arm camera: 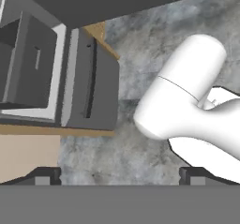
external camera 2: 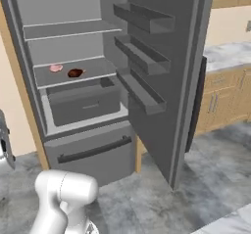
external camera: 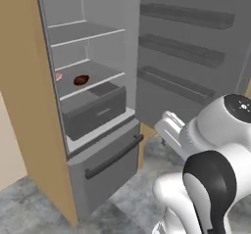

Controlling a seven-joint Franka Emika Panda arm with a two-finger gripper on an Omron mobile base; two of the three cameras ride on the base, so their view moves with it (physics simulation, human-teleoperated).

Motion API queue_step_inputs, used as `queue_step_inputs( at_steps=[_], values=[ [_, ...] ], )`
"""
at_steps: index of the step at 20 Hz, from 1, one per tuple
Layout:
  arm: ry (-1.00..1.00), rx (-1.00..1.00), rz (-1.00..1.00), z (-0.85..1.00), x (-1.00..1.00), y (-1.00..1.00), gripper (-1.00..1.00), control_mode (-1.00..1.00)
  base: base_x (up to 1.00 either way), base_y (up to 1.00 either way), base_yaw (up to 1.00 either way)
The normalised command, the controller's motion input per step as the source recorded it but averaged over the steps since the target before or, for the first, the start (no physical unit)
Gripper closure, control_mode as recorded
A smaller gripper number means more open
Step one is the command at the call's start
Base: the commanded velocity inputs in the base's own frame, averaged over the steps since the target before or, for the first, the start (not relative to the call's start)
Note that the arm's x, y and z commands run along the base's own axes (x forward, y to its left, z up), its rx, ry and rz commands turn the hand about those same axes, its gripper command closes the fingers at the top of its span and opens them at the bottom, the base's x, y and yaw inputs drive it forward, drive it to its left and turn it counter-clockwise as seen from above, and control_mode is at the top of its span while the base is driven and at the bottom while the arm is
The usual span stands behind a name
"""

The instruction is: Place the steak on the counter behind the older steak on the same shelf of the fridge to maintain FIFO order. Close the fridge door when finished.

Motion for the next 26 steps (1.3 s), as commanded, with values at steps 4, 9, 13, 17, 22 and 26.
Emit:
queue_step_inputs(
  at_steps=[4,9,13,17,22,26],
  values=[
    [0.0,0.0,0.0,0.0,0.0,0.0,-1.0,1.0,-0.06,0.0,-0.78],
    [0.0,0.0,0.0,0.0,0.0,0.0,-1.0,1.0,-0.04,-0.46,-0.71],
    [0.0,0.0,0.0,0.0,0.0,0.0,-1.0,1.0,-0.09,-0.45,-0.58],
    [0.0,0.0,0.0,0.0,0.0,0.0,-1.0,1.0,0.0,-0.28,-0.53],
    [0.0,0.0,0.0,0.0,0.0,0.0,-1.0,1.0,0.0,-0.11,-0.45],
    [0.0,0.0,0.0,0.0,0.0,0.0,-1.0,1.0,0.0,0.0,-0.39]
  ],
)
